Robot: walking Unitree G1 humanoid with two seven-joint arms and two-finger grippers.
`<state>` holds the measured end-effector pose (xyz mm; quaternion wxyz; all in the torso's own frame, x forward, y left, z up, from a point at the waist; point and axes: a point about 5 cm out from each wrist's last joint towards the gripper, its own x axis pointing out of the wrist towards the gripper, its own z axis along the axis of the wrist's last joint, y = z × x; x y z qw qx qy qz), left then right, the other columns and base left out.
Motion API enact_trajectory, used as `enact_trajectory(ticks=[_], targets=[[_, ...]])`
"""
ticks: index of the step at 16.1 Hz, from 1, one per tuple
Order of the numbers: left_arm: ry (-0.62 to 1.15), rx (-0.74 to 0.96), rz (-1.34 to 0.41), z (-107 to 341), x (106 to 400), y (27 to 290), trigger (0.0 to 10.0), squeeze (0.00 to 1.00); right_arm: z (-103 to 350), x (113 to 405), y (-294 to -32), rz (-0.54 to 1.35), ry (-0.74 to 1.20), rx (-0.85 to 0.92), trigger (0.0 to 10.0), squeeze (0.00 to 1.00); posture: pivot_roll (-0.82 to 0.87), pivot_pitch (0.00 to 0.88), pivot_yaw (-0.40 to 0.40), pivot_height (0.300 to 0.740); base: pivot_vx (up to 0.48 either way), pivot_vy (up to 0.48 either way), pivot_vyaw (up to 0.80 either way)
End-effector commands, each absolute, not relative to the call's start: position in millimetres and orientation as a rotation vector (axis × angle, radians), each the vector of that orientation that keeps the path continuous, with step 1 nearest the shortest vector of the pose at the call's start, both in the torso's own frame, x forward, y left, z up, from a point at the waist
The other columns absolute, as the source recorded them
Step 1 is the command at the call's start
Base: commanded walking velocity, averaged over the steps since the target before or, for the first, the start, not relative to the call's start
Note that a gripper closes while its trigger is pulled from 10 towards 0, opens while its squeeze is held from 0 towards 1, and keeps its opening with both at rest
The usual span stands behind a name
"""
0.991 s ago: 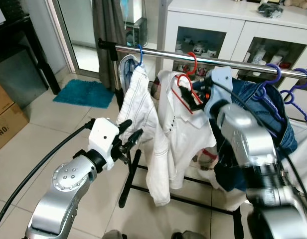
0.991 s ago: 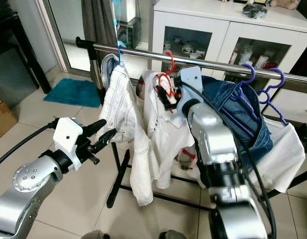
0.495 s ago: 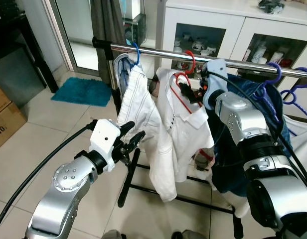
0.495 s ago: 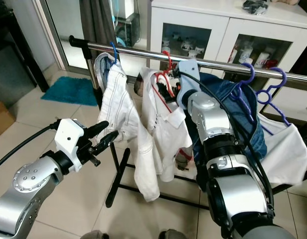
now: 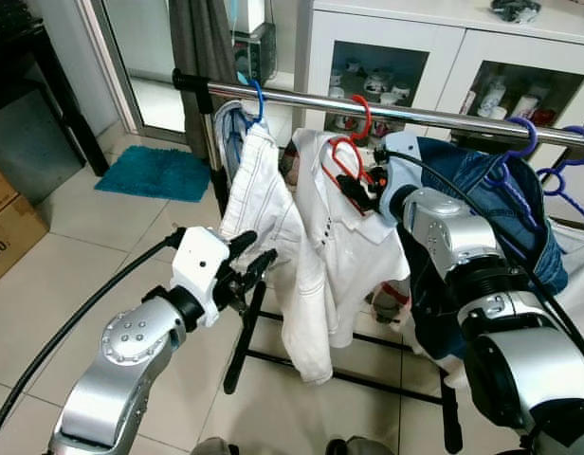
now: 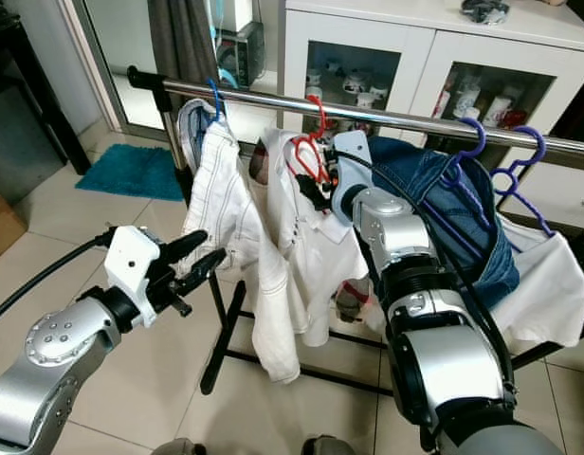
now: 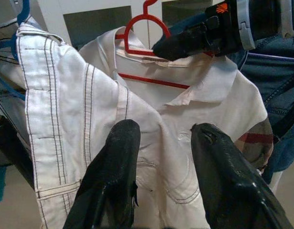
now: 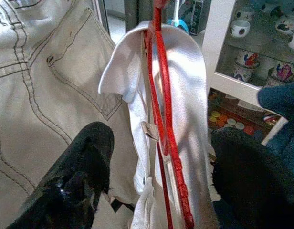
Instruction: Hang hanger
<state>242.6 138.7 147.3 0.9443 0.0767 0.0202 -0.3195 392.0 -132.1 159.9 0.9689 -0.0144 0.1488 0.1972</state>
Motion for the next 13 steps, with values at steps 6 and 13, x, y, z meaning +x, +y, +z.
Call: enact_trajectory(ticks=[6, 13], targets=[[0.043, 0.165, -0.664, 148, 243, 135, 10.0, 0.0, 168, 398, -125, 0.411, 0.265, -0.019, 0.0, 0.0, -0.05, 0.056, -0.014, 0.74, 0.0, 0.0, 0.0], [0.043, 0.168, -0.665, 148, 244, 134, 10.0, 0.0, 169, 402, -117, 0.395, 0.258, -0.024, 0.0, 0.0, -0.05, 0.053, -0.02, 0.74, 0.0, 0.0, 0.0]])
